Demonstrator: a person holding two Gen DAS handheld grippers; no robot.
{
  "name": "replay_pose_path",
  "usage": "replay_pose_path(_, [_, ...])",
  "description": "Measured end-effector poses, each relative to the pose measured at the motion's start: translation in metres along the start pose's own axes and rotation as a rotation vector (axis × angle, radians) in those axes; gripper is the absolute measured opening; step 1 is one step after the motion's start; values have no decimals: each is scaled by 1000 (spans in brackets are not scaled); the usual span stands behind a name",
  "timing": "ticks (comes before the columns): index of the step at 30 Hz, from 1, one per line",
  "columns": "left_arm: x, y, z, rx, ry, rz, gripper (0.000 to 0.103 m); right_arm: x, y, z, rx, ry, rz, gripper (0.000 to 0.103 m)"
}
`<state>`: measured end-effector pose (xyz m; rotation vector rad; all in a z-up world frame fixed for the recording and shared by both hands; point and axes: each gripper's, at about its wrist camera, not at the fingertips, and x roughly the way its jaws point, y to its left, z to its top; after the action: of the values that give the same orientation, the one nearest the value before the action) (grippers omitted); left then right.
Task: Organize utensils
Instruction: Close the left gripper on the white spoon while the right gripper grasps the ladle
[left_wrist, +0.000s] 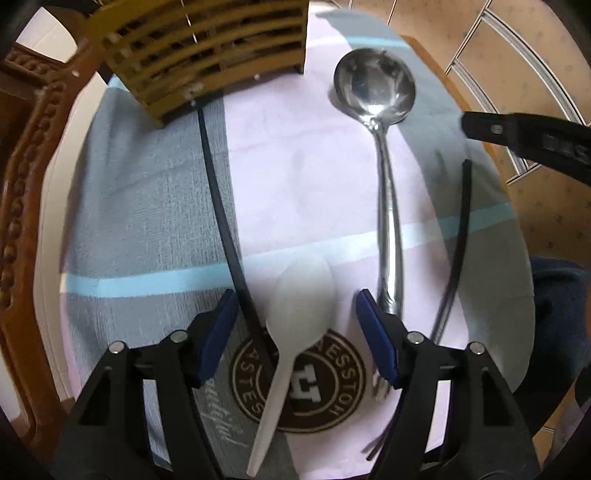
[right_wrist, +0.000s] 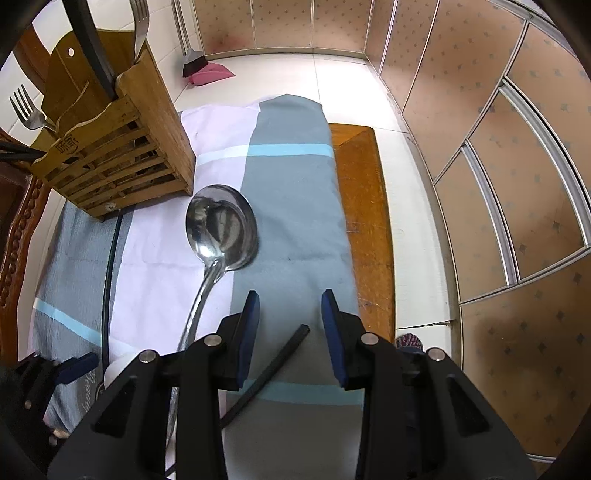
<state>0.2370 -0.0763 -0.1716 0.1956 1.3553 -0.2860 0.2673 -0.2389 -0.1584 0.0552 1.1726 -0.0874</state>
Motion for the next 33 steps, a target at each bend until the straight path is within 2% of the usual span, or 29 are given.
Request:
replay_pose_path(2, [3, 5, 4, -9, 5, 3, 53, -2, -4, -1, 3, -3, 2, 35])
replay_pose_path(4, [3, 11, 8, -24, 0, -1, 36, -2, -6, 0, 6, -5, 4, 35])
replay_pose_path(5, [0, 14, 10, -32, -7, 4, 33, -1, -6, 1, 7, -6, 8, 35])
replay_pose_path(8, [-16, 26, 11, -69, -55, -1, 33, 1, -3, 7, 11, -10, 22, 37])
replay_pose_path(11, [-34, 33, 7, -101, -116, 2, 33, -1, 0, 14, 33, -19, 61, 46])
replay_pose_path(13, [-42, 40, 9, -120, -155, 13, 33, -2, 5, 21, 47, -38, 78, 61])
replay_pose_path(15, [-55, 46, 8, -139, -206, 21, 33, -2, 11, 29, 60, -63, 80, 67])
replay_pose_path(17, [-70, 53, 0, -153, -252, 17, 33, 2, 15, 41, 63, -64, 98, 67])
replay_pose_path(21, [-98, 64, 11, -171, -312, 19, 33, 11, 11, 60, 36, -65, 76, 65])
replay_pose_path(26, [-107, 71, 24, -178, -359, 33, 33, 28, 14, 64, -108, -16, 101, 64])
replay_pose_path(27, [-108, 73, 28, -182, -362, 33, 33, 30, 18, 63, -133, -12, 104, 62])
replay_pose_path(29, [-108, 75, 30, -192, -369, 33, 33, 36, 26, 62, -182, -2, 106, 50])
replay_pose_path(30, [-109, 75, 31, -197, -373, 31, 33, 37, 29, 62, -196, 3, 103, 39])
replay_pose_path(31, [-109, 75, 31, -201, -376, 29, 33, 40, 32, 62, -211, 11, 103, 30])
replay_pose_path(32, [-108, 75, 32, -203, -378, 29, 33, 42, 34, 61, -213, 16, 109, 26])
replay_pose_path(33, [-109, 76, 32, -204, -382, 31, 33, 42, 35, 61, -212, 15, 108, 16])
